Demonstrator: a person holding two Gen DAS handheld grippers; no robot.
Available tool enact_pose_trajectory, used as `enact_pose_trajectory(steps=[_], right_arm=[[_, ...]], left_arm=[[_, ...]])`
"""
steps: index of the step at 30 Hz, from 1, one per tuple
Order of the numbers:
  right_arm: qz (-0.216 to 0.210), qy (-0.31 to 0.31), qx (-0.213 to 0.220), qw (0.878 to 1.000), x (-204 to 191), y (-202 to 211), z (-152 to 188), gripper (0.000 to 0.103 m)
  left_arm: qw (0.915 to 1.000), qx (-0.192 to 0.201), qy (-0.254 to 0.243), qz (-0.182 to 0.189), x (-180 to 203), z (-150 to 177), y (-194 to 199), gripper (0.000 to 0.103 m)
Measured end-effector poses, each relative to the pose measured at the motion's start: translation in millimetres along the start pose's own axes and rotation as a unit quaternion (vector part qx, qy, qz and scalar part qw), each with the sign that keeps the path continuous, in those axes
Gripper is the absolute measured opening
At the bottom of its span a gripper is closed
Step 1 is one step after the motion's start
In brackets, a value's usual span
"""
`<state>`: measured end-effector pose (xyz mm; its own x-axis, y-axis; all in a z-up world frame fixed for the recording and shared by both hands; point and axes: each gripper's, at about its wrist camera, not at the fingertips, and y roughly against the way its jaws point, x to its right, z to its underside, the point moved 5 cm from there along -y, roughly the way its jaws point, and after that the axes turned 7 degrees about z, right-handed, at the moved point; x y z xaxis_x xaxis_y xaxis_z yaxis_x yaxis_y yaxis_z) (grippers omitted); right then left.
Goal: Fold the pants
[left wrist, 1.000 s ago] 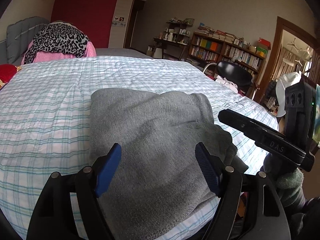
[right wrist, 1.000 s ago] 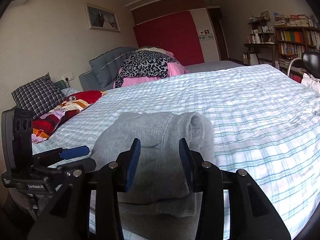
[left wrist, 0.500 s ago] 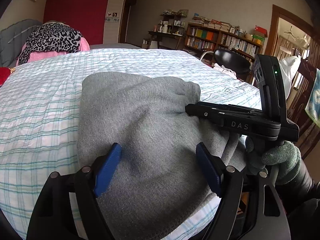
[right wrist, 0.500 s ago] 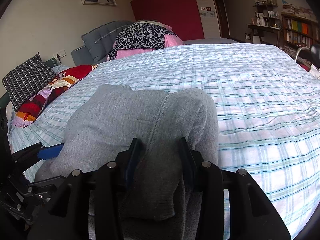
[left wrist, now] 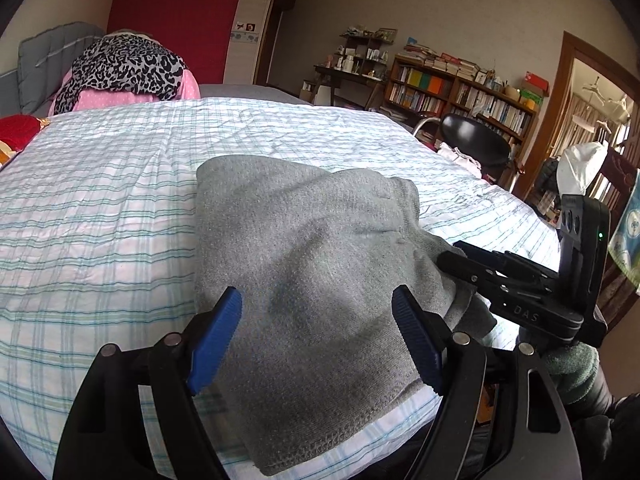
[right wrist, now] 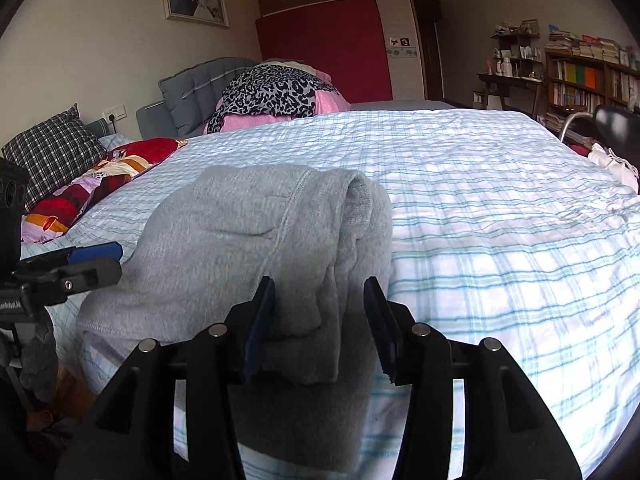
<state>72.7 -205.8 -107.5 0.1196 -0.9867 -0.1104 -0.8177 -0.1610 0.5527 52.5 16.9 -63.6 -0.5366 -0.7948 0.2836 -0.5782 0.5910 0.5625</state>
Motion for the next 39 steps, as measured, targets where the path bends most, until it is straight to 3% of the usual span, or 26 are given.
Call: enact_pose_trajectory(steps=[4, 8, 17, 23, 26, 29, 31, 39], right_arm=[[0.02, 0.009, 0.001, 1.0, 0, 3, 17, 0.051], [0.03, 0.005, 0.009, 1.0, 1, 3, 25, 0.051], [0.022, -0.015, 0.015, 1.0, 3, 19, 20, 0.054], [0.01, -0.017, 0.045, 0.999, -5, 45, 11, 0.073], [0.007, -0.011, 0.06, 0.998, -10, 55, 7, 0.08], [0.001, -0.011, 0.073, 0.997, -15, 63, 1, 0.089], [-0.003, -0.011, 0.08, 0.997, -19, 68, -1, 0.1], [-0.004, -0.007, 0.067, 0.998, -27, 65, 1, 0.1]], left_arm=[[0.9996, -0.023, -0.013, -0.009, 5, 17, -9, 0.077], [0.9981, -0.016, -0.048, -0.034, 11, 28, -16, 0.079], [0.9997, -0.004, -0.01, -0.021, 8, 18, -2, 0.079], [0.9979, 0.028, -0.02, -0.055, 16, 9, 18, 0.081], [0.9968, 0.047, -0.016, -0.063, 19, 3, 27, 0.09], [0.9958, 0.056, -0.01, -0.072, 22, 0, 34, 0.09], [0.9947, 0.061, -0.008, -0.083, 23, -1, 37, 0.092], [0.9895, 0.049, -0.003, -0.136, 14, 5, 31, 0.094]])
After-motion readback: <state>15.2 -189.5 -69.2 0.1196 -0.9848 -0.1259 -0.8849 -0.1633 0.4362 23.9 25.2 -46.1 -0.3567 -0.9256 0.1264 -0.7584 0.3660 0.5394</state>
